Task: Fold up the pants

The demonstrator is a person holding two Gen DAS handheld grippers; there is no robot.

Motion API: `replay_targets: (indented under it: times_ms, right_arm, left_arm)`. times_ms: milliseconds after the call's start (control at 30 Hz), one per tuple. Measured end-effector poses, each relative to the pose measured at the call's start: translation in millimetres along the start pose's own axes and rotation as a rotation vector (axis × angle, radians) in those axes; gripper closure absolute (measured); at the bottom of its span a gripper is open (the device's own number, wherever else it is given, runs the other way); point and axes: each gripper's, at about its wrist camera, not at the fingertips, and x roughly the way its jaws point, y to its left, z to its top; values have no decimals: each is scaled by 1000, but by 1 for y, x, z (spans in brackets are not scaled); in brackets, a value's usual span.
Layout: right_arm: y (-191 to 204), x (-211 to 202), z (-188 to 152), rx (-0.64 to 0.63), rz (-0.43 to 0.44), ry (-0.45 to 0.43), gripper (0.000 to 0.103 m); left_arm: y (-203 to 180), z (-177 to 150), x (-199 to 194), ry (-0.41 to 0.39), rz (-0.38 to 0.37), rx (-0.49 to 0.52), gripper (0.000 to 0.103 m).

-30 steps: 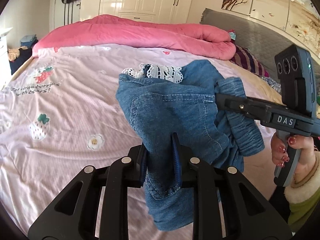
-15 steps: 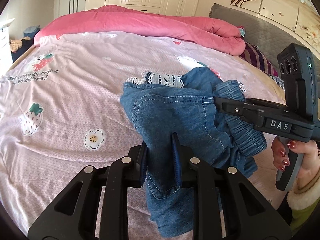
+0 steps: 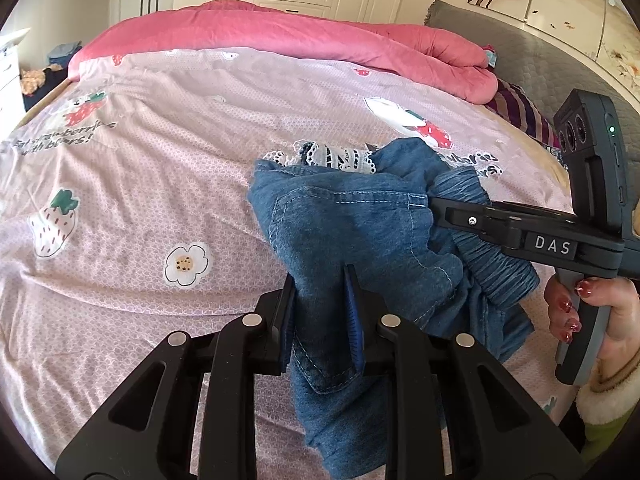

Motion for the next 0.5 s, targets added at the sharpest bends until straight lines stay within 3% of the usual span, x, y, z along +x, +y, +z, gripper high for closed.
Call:
replay_targets:
  times_ms: [400,500]
  right_arm:
    - [2,12,-6,-16,-86,25,50]
    - [-2,12,-6,4,-89,21,42]
  left_arm:
    - [-2,-2,2,0,7,-1,87]
    - [-2,-1,1,0,4,-7,87]
